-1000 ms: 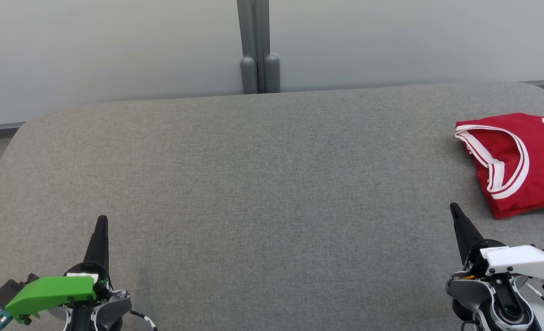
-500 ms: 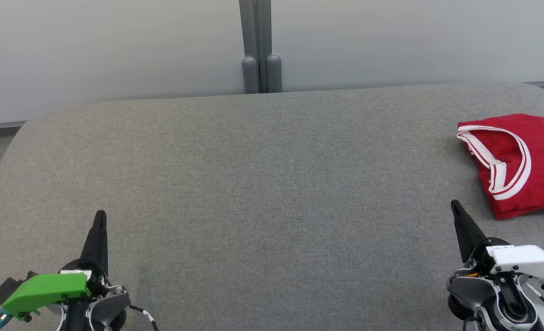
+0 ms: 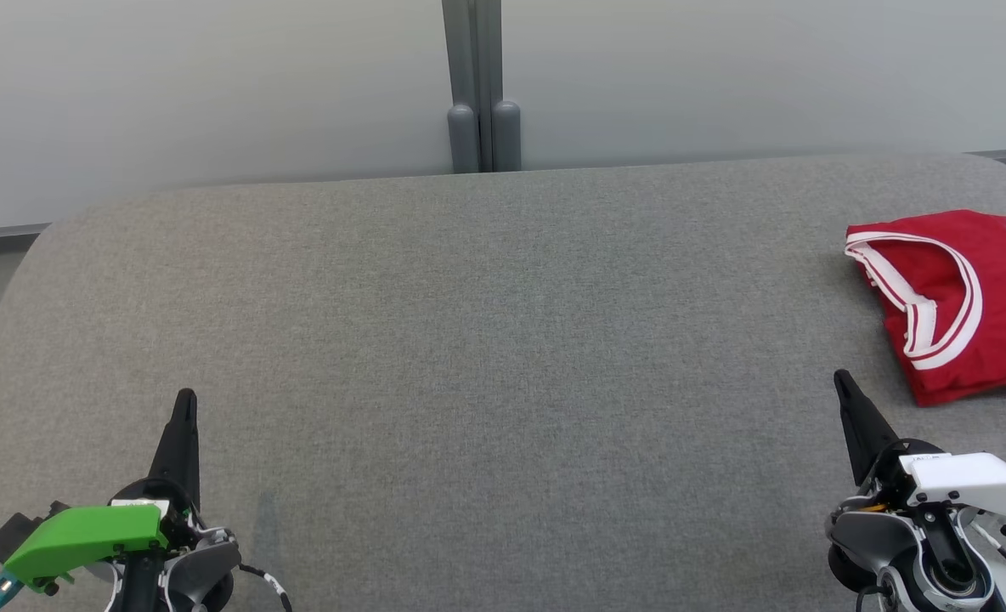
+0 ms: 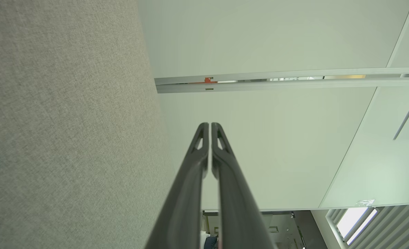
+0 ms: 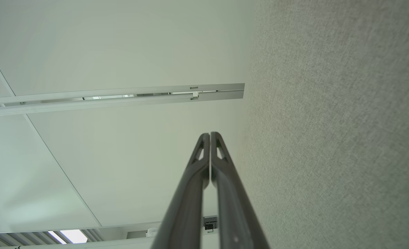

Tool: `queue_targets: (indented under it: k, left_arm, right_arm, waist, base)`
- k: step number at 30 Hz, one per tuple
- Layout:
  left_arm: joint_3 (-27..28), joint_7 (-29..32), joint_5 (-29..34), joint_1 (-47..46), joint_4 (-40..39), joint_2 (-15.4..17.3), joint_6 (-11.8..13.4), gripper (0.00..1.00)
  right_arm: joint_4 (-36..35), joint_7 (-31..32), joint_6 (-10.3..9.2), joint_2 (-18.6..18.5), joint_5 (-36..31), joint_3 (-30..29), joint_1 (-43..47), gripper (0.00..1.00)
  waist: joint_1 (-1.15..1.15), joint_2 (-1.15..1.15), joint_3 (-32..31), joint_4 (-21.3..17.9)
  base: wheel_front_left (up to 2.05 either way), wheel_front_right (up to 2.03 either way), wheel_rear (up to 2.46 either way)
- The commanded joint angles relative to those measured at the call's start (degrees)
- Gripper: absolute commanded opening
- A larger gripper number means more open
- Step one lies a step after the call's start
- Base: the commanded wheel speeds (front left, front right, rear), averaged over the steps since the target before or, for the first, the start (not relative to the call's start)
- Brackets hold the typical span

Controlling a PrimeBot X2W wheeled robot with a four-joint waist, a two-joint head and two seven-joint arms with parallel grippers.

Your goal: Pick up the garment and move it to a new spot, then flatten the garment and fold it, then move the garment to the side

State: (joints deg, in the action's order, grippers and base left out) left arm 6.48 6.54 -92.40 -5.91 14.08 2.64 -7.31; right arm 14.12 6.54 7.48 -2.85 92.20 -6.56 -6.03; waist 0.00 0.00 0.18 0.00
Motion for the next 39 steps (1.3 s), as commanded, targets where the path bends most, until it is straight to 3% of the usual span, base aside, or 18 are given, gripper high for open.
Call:
queue_targets:
  k: [1,39]
  left_arm:
    - [0.15,0.18,-0.03,-0.63,-0.11,0.44,-0.33,0.0]
    - [0.15,0.18,-0.04,-0.63,-0.11,0.43,-0.33,0.0]
  right_arm:
    - [-0.29,0.2,0.02,0.0,0.37,-0.1,-0.31,0.0]
    - [-0.3,0.19,0.02,-0.02,0.39,-0.08,-0.3,0.0]
  waist:
    - [0.0,0.0,0.0,0.0]
    - [0.0,0.0,0.0,0.0]
  base:
    - [0.0,0.0,0.0]
    - [0.0,0.0,0.0]
